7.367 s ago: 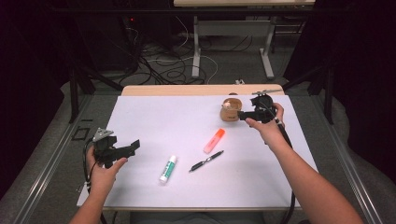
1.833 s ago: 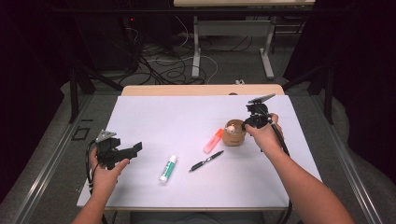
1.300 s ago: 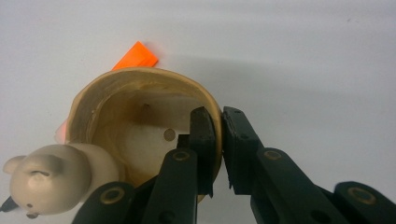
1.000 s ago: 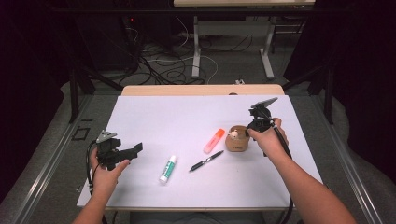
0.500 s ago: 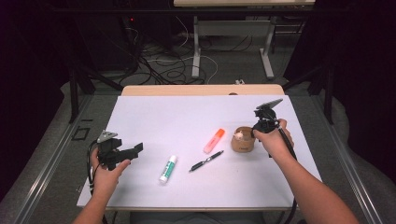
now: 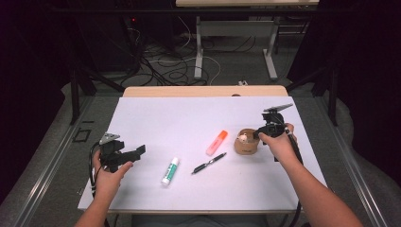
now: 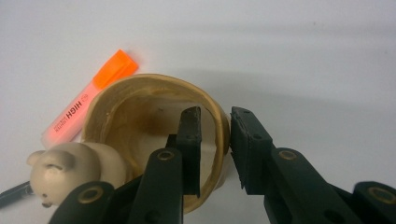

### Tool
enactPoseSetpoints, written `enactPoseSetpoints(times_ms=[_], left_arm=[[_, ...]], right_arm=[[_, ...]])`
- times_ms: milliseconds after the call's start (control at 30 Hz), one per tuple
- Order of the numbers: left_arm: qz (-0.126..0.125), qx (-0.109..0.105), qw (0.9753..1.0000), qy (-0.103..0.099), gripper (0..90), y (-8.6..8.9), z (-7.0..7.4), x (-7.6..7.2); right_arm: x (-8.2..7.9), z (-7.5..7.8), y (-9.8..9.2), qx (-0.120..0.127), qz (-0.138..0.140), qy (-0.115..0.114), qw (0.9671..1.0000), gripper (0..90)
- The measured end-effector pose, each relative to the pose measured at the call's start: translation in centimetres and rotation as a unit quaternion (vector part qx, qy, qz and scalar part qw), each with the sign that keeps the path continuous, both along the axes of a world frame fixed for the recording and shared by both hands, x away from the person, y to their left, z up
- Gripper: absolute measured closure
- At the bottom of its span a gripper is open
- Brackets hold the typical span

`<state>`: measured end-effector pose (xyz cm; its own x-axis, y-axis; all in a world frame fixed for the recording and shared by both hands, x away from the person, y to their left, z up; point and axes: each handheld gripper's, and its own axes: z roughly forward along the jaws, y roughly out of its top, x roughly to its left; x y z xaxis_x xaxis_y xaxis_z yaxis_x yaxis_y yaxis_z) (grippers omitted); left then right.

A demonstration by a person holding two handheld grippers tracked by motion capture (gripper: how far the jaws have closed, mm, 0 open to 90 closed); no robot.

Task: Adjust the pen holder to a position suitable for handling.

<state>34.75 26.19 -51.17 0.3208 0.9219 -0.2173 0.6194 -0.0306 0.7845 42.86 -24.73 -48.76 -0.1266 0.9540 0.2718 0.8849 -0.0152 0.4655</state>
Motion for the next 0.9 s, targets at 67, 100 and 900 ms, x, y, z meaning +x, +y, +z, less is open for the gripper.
enactPoseSetpoints(times_ms=[67, 100, 900], left_arm=[[0.0, 0.0, 1.0, 0.001, 7.4, 0.0, 0.0, 0.0], [0.0, 0.001, 1.0, 0.001, 7.5, 0.0, 0.0, 0.0], [0.004, 0.018, 0.9998, 0.0, 9.0, -0.3, 0.0, -0.2]], right_arm=[[-0.5, 0.2, -0.1, -0.004, 0.02, -0.036, 0.9991, 67.0], [-0.7, 0.4, 0.1, -0.002, 0.018, -0.049, 0.9986, 64.8], [-6.1, 1.3, -0.7, 0.054, 0.07, -0.233, 0.9685, 43.5]])
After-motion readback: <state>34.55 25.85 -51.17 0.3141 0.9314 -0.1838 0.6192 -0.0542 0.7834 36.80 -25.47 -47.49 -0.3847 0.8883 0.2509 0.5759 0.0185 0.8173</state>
